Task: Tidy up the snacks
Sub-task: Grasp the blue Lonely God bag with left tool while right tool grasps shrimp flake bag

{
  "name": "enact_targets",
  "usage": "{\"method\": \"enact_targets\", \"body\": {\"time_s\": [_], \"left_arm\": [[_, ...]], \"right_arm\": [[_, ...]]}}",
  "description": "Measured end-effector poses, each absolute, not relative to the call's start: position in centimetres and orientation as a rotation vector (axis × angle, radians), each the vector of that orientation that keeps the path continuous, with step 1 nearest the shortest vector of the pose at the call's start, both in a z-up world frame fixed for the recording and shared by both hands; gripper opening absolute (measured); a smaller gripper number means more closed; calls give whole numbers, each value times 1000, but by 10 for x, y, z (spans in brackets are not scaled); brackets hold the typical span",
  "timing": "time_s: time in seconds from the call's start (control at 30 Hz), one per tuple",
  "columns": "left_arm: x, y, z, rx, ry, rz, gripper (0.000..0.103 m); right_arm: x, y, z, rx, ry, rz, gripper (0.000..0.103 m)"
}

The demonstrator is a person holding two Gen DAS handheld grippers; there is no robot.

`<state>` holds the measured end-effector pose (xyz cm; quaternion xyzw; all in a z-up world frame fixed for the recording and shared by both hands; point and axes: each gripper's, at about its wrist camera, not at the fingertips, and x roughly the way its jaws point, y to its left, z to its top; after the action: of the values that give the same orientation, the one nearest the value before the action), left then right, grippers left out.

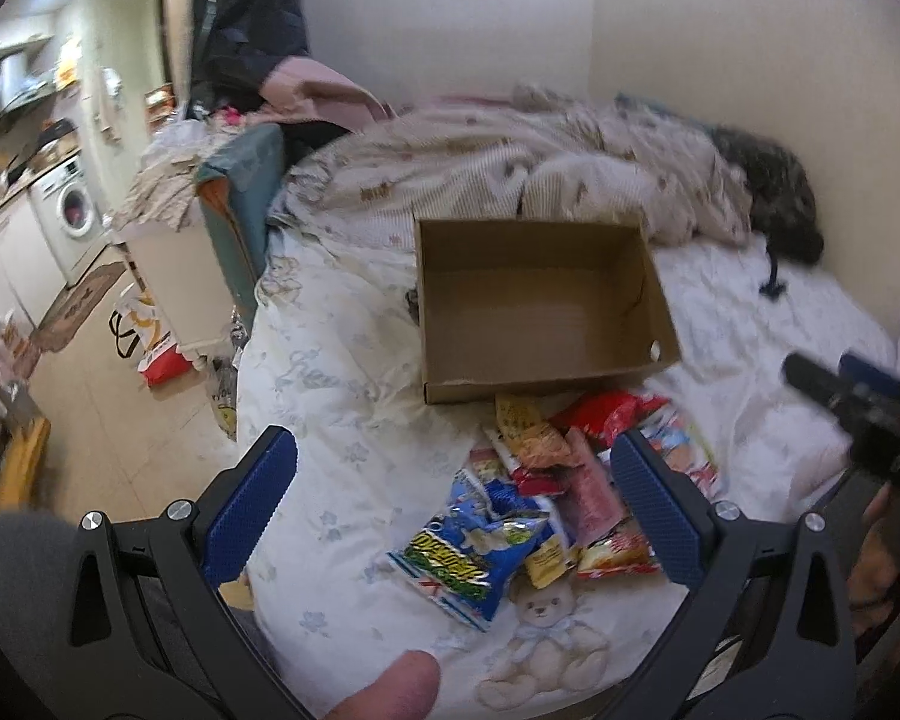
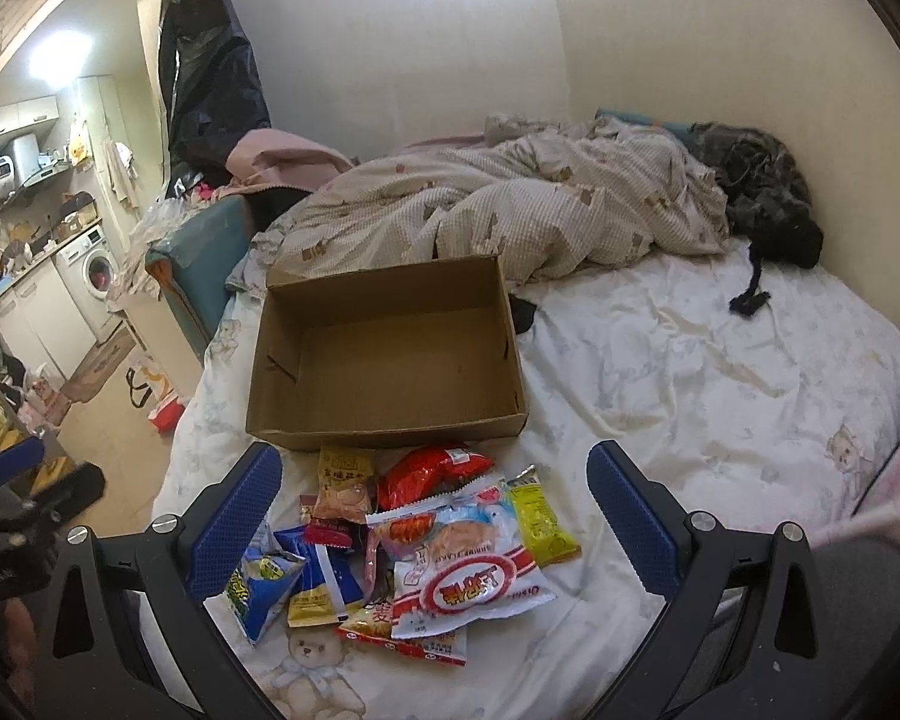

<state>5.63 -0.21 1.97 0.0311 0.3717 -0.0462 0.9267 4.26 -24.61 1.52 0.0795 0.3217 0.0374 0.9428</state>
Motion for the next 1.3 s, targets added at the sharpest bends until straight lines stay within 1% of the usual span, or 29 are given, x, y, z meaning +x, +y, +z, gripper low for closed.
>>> {"method": "enact_targets", "body": {"time_s": [0.1,0.27,0.33,0.6,0.7,0.83,1.03,1.23,1.3], "left_arm": [[85,8,5,77,887,-70,103],[125,35,-43,-71,1136,9,103],[132,41,-69,-149,1220,33,103],[134,38,-156,-429,1462,145,102],[130,34,-169,-437,1467,172,102],[130,15,-165,-320,1428,156,102],[125,17,-172,-475,1445,199,102],[122,-1,-180,-458,1467,203,102],[123,-5,-175,-449,1455,199,94]], "right_arm": [[55,-251,16,156,684,84,103],[72,-255,3,139,732,78,103],[79,-258,-7,162,768,67,103],[88,-262,-34,193,837,59,103],[89,-265,-38,203,849,50,103],[91,-270,-43,221,864,36,103],[96,-275,-46,253,867,24,103],[100,-275,-52,253,885,7,103],[101,-275,-52,252,885,6,103]]}}
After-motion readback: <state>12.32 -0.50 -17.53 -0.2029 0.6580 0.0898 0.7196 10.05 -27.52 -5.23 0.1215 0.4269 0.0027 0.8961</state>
